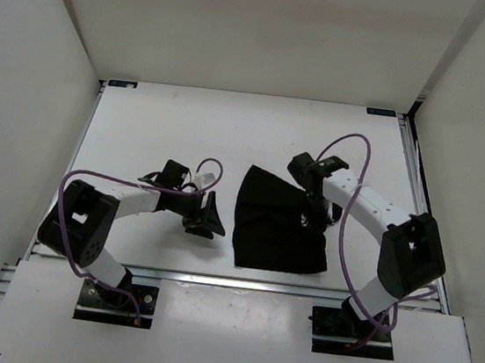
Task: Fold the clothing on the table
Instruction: Flatten the skirt out
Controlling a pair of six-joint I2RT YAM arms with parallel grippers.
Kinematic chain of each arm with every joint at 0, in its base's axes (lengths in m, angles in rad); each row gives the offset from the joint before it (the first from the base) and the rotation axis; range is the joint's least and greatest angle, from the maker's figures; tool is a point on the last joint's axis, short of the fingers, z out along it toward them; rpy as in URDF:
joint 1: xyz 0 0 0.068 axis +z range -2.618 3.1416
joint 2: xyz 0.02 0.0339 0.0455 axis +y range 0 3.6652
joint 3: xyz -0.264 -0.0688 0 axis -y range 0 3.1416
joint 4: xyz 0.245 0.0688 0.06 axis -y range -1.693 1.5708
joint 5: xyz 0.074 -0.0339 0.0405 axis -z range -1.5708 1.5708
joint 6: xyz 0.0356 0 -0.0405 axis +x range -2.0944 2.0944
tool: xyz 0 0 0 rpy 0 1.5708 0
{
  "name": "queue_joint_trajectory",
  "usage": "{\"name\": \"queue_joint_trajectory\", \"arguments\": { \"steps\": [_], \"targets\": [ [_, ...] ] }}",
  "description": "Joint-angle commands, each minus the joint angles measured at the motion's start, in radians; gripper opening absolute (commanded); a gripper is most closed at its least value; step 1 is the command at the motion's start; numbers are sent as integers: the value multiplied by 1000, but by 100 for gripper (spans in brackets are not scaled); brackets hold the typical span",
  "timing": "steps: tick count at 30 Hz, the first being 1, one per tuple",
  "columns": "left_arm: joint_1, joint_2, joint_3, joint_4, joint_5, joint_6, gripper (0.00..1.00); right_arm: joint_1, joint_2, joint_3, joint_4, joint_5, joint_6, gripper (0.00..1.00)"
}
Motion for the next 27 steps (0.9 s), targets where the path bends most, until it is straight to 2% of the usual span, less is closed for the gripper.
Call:
{"name": "queue_joint_trajectory", "arguments": {
  "steps": [1, 5, 8, 14, 17, 19, 22, 24, 27],
  "targets": [
    [7, -53, 4, 1, 28, 22, 70, -47, -43, 172, -114, 85, -26, 0],
    [23, -60, -10, 13, 29, 13, 71, -97, -17, 430, -208, 125, -70, 0],
    [26, -66, -7, 15, 29, 16, 71, -110, -10, 549, -197, 75, -87, 0],
    [38, -75, -16, 24, 34, 14, 71, -72, 72, 486, -167, 63, -98, 0],
    [50, -79, -27, 21, 34, 16, 70, -5, 187, 542, -124, 8, -133, 0],
    [64, -96, -37, 27, 25, 11, 70, 56, 312, 639, -110, -45, -170, 0],
    [84, -101, -51, 16, 22, 16, 70, 142, 492, 956, -139, -82, -245, 0],
    [89, -102, -51, 2, 19, 26, 70, 134, 513, 1131, -78, -283, -251, 0],
    [101, -113, -44, -25, 16, 43, 70, 106, 473, 1257, 25, -403, -245, 0]
  ]
}}
